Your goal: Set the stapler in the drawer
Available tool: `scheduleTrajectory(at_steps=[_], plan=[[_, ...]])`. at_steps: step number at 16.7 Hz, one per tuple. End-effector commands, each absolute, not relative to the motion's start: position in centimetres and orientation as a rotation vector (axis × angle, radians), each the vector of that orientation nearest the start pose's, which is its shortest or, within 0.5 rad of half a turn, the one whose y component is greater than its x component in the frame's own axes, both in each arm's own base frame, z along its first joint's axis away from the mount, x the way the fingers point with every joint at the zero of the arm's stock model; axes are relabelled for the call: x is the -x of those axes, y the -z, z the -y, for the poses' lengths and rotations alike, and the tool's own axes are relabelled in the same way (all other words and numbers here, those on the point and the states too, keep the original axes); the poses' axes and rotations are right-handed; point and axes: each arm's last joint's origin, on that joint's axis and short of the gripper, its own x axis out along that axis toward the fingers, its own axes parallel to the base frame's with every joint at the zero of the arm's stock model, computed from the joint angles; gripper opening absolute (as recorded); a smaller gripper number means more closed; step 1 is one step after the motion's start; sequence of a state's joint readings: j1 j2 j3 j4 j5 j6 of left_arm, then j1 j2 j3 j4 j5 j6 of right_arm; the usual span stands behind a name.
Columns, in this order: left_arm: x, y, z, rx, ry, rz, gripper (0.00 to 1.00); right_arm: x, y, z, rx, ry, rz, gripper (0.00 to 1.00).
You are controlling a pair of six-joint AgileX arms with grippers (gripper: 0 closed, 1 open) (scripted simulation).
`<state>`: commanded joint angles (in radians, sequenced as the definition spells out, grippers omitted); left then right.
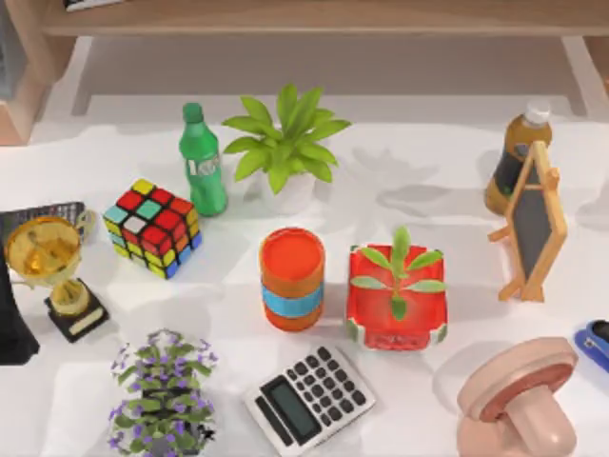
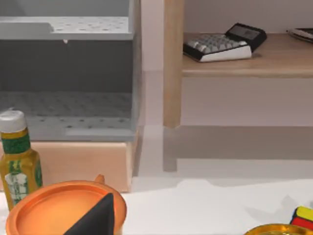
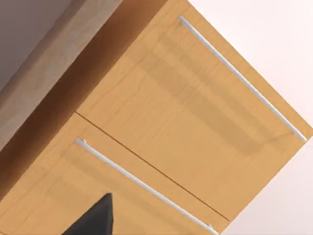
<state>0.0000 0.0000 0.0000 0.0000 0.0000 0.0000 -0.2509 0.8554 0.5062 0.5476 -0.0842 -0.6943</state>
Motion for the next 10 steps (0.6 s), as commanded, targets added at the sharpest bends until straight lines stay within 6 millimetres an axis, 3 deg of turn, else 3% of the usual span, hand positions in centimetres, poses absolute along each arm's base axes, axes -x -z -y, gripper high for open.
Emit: scheduleTrajectory(at_steps=[2,4,7,10], plan=[[-10.6,-16.0,0.1,0.000,0.000,0.000,1.00,-23.4,-29.4,6.7,0.896,0.236,0.105,1.00],[-10.6,-16.0,0.1,0.000,0.000,0.000,1.00,-27.5,-28.3,9.0,1.049,0.233,0.072,1.00],[-10.6,-16.0,0.1,0.000,0.000,0.000,1.00,-33.2,-24.3,12.7,1.256,0.197,0.023,1.00],[-10.6,-16.0,0.1,0.000,0.000,0.000,1.00,-37.1,-18.6,15.6,1.414,0.133,-0.013,1.00]])
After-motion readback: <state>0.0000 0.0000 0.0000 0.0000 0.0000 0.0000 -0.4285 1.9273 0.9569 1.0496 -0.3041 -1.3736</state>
